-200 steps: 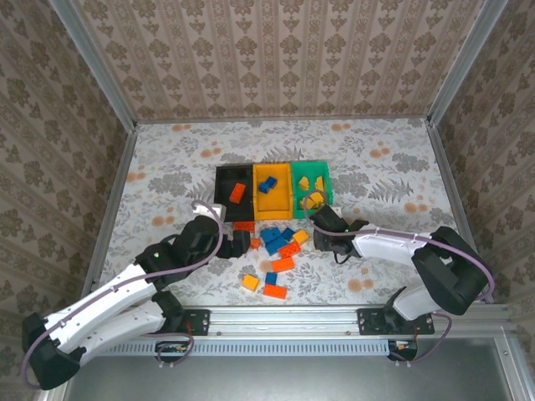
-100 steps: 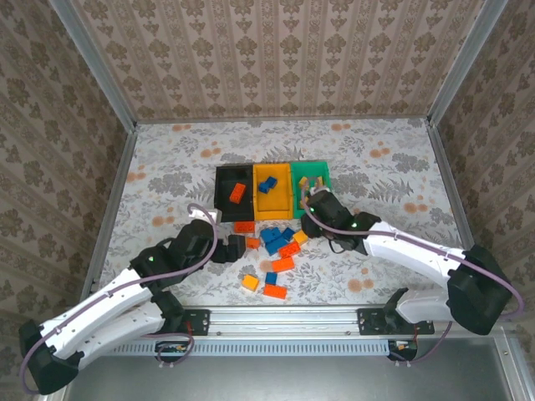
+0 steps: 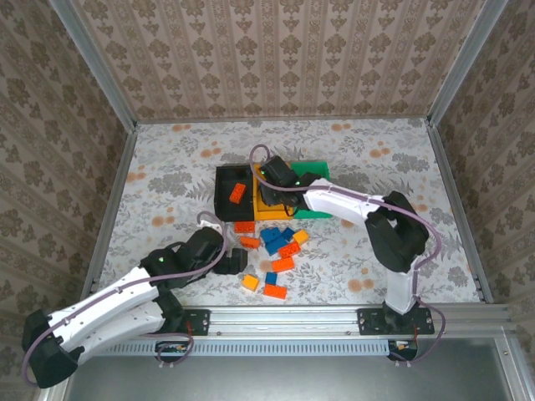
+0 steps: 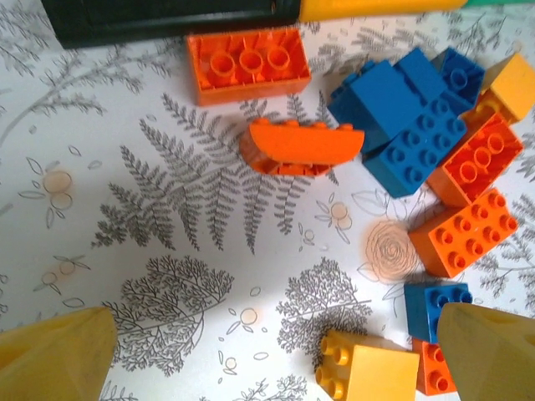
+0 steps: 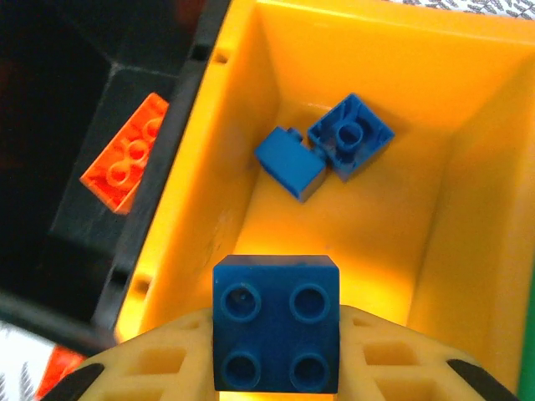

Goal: Sort the legos into containers by color

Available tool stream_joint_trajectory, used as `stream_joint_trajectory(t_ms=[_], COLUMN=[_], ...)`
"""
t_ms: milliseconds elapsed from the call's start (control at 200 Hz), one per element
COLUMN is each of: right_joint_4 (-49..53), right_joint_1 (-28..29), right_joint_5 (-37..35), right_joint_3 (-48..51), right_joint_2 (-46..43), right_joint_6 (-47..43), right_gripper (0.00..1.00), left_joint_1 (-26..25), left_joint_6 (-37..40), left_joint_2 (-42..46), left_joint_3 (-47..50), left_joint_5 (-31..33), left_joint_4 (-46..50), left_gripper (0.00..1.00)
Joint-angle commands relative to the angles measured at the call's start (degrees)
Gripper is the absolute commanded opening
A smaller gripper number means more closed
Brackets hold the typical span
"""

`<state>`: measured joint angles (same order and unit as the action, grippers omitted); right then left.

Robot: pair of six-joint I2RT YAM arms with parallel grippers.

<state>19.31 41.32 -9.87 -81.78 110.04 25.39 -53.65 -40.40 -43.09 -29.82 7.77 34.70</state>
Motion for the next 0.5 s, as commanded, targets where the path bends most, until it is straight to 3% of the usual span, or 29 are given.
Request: stream_joint_trajectory(t_ms=[0,115,200,495], right_joint_4=[3.8,3.4,2.4,-2.1], right_joint_1=[-1.2,-1.2,-1.3,-1.2], right_joint_5=[-1.1,-0.2,0.4,0.1], right_joint_3=[-4.6,-6.3,-5.3,6.7], right_joint_2=[2.9,3.4,1.4,-9.1], right_joint_6=[0.5,0.5,0.6,2.4], right_gripper=[0.35,0.59,0.70,0.76], left_joint_1=[-0.9,-1.7,-2.9,-13.2], left_joint_6=[-1.5,-0.7,0.3,-0.9], left_joint_2=[-1.1,-3.0,-5.2,-18.6], left_joint_3=[1.0,0.7,0.0,-1.6], left_joint_5=[-1.3,-2.4,-3.3,-3.0], left_joint_4=[-0.4,-1.0,-0.8,-3.8], left_gripper=[1.00,1.00,0.99,0.89])
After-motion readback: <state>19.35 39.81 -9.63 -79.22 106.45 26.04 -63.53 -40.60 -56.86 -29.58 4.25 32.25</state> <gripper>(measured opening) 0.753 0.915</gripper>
